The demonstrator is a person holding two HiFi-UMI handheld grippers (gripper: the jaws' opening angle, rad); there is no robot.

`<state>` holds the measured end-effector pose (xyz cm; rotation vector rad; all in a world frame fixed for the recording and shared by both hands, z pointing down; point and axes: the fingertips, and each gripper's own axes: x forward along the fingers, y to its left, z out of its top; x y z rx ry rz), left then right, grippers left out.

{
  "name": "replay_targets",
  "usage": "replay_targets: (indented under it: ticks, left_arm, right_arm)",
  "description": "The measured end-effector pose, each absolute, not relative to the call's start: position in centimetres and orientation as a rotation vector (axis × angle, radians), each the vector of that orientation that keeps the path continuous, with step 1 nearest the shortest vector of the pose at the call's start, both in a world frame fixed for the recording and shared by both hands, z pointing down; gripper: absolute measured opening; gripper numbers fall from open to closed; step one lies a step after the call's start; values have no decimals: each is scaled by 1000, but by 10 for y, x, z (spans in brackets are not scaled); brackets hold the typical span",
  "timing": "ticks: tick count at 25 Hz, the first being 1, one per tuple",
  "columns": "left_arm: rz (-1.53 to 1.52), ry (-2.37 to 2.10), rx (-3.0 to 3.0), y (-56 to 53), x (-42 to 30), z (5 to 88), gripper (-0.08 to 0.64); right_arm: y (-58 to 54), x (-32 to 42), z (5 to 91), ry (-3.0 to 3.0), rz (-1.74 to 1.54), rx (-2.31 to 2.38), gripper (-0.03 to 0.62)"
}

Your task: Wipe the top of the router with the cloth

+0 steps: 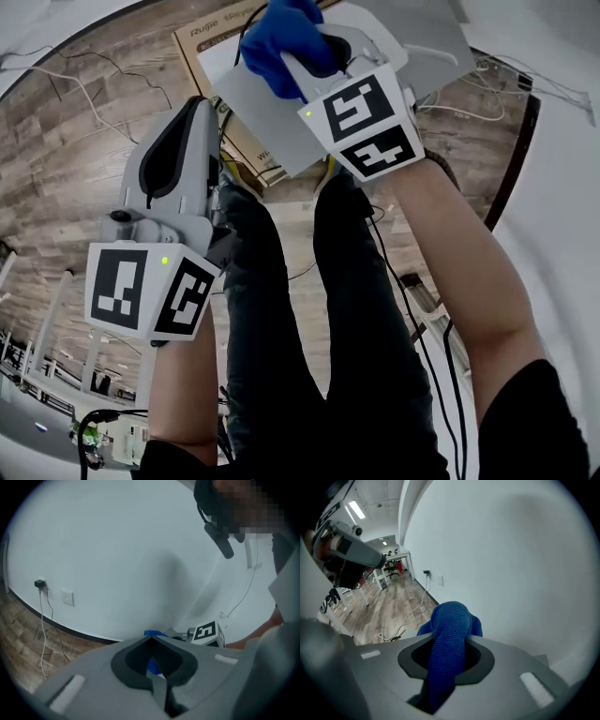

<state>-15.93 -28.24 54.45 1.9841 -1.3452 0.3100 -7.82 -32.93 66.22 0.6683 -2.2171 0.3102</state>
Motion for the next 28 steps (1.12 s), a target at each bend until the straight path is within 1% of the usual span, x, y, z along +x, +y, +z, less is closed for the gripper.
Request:
replay_targets:
  ticks: [6,12,19,28]
  left_arm:
    - [275,-1368,1938,-280,-177,550,2]
    - [272,-1354,1946,-289,-168,548,2]
    - [312,-1281,1996,-306,-130,549,2]
    - [377,-1156,2065,-310,-64,552,2]
  right_arm:
    - [-320,-91,673,-2167,226,542,109]
    - [-360,-50,676,-2085,288,703,109]
    - [-371,-2,672,-2057,400,911,109]
    - [-333,36,668,-2091,468,956,109]
